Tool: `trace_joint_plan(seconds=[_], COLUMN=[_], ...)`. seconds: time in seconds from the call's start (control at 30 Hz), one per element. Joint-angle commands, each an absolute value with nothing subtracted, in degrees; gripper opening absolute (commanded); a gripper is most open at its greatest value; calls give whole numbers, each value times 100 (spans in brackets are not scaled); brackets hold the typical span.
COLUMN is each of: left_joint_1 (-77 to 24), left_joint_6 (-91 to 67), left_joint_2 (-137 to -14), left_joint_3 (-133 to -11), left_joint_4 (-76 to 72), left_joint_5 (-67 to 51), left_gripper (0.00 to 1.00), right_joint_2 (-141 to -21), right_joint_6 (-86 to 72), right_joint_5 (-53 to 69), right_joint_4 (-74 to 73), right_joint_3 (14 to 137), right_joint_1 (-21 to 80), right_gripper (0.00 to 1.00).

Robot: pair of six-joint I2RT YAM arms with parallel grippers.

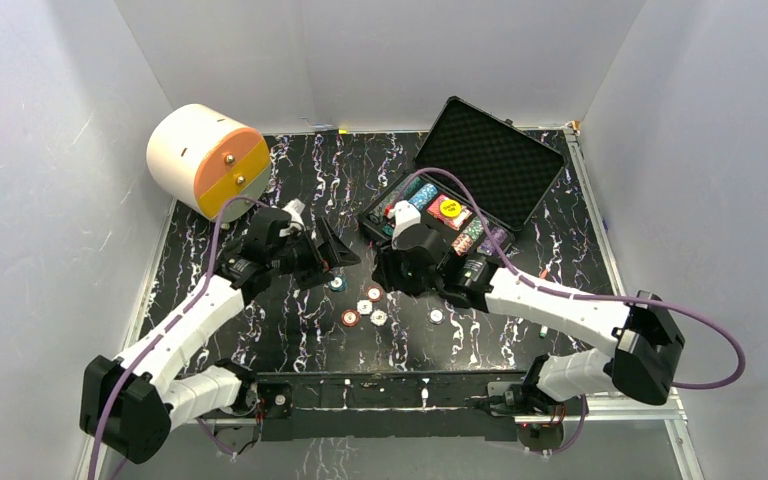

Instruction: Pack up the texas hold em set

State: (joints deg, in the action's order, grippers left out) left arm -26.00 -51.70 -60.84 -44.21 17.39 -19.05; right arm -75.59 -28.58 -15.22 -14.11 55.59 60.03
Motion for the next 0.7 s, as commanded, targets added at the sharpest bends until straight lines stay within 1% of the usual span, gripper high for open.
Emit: trace_joint_plan(seconds=[0.0, 0.13, 0.43, 0.47, 0.57, 0.63, 0.67], left_joint_1=[-2752, -2862, -2865, -2865, -2865, -2863, -2865], left_joint_6=[-5417, -5350, -5113, -5084, -4981, -5023, -5048], left_joint_2=[-6433, -6683, -6702, -6695, -6635, -6638, -6667], left_joint_3=[-4749, -5010, -4970, -4933, -4806, -4733, -4724], left_joint_4=[1183, 1170, 956, 897, 667, 421, 311], left_joint_5=[-3103, -3593, -4206, -4256, -4258, -4306, -4347], left_gripper=[87, 76, 41, 36, 16, 4, 0], right_joint_2=[-7134, -6969, -7322, -7340, -7456, -7506, -7539], right_joint_6=[-1131, -260, 193, 156, 86, 74, 44], right_joint_5=[-343, 149, 810, 866, 1222, 1388, 1430], right_joint_4=[-344, -337, -623, -610, -648, -646, -662], right_joint_3=[5561, 5766, 6225, 6231, 6296, 6337, 6374], right_joint_1=[5987, 5957, 5558, 5502, 5344, 5301, 5287], right_gripper=[24, 23, 22, 22, 22, 22, 24])
